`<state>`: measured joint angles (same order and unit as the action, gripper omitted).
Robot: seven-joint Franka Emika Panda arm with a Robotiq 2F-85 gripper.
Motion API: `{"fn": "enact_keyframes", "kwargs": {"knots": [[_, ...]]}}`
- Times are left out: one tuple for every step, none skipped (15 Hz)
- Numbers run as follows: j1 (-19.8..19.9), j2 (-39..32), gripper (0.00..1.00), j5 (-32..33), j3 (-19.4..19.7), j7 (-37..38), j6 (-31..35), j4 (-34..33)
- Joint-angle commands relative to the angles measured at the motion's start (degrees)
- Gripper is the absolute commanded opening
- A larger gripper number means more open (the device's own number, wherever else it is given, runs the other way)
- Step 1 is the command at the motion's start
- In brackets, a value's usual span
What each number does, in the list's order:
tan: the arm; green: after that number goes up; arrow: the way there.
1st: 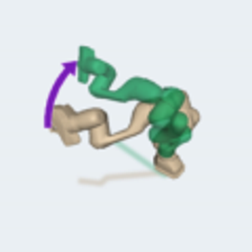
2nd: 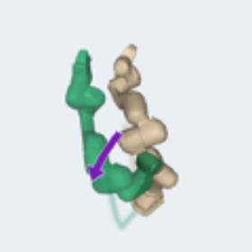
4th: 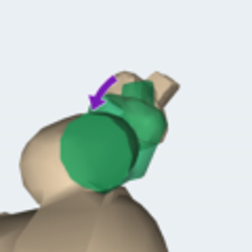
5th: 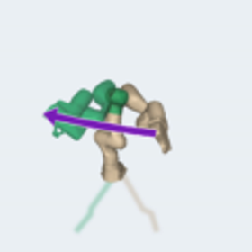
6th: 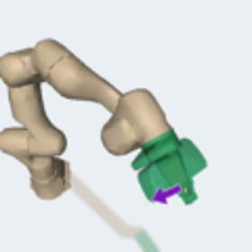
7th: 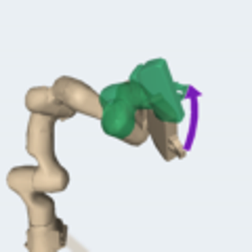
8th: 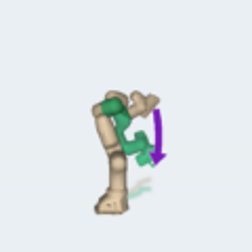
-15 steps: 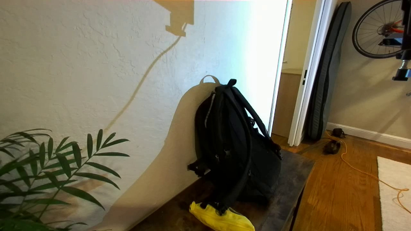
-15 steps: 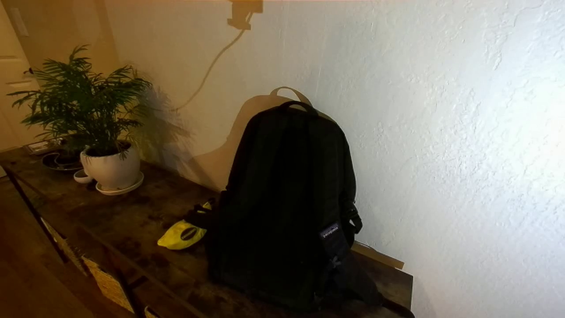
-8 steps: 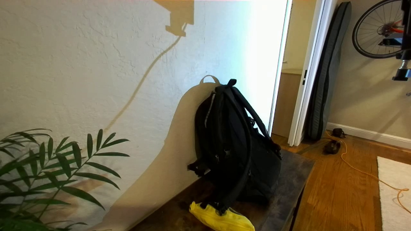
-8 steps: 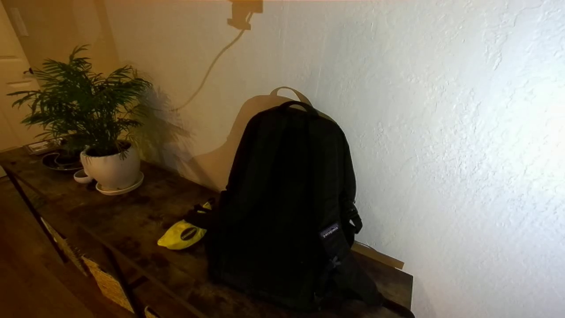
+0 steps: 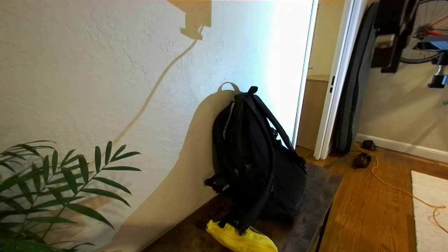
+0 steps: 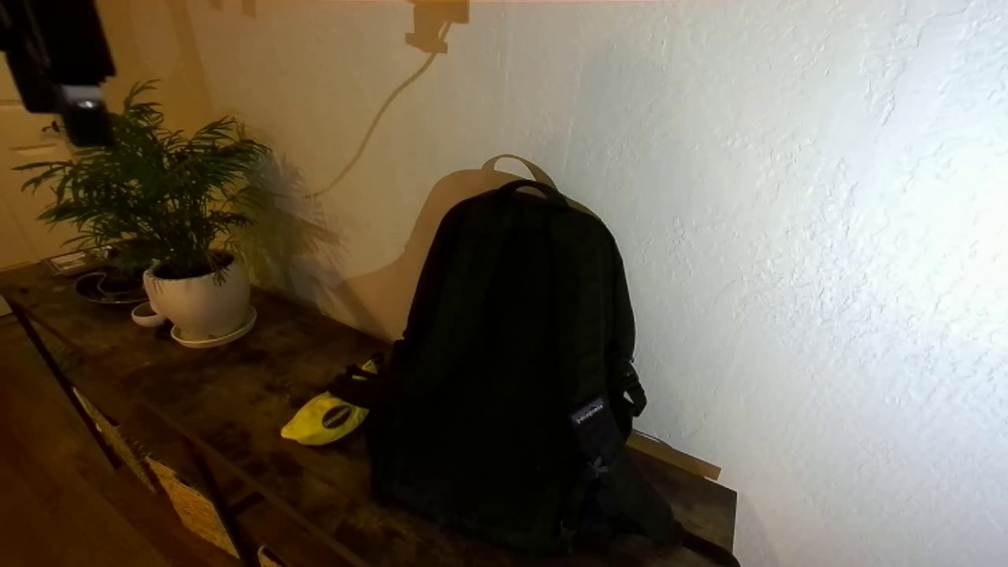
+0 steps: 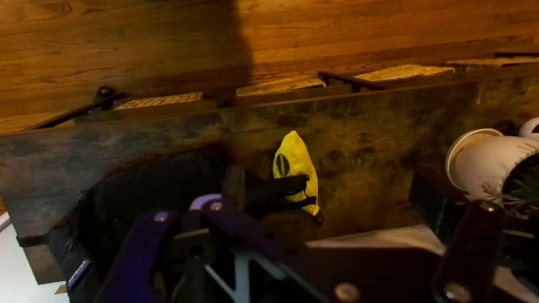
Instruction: Pick up the object and put it in the bag
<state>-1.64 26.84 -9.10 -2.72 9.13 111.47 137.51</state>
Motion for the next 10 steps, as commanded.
{"fn": "enact_keyframes", "kwargs": {"knots": [[1.69, -5.77, 1.00, 4.39, -1.65, 2.04, 11.62, 1.71], [1.66, -8.23, 1.00, 5.39, -1.85, 2.83, 14.82, 1.78], [1.60, -10.13, 1.00, 6.40, -1.96, 3.72, 17.16, 1.74], [1.58, -12.31, 1.00, 7.71, -2.36, 5.05, 19.77, 1.71], [1.55, -14.01, 1.00, 9.03, -2.59, 6.24, 21.56, 1.57], [1.28, -15.57, 1.00, 9.84, -2.75, 7.54, 22.95, 1.45], [1.13, -16.90, 1.00, 10.88, -2.89, 8.73, 24.06, 1.36], [0.90, -17.72, 1.00, 11.68, -3.07, 9.96, 24.71, 1.38], [0.69, -18.43, 1.00, 12.18, -3.11, 10.64, 25.14, 1.36], [0.38, -17.95, 1.00, 10.51, -2.27, 7.83, 23.54, 1.13]]}}
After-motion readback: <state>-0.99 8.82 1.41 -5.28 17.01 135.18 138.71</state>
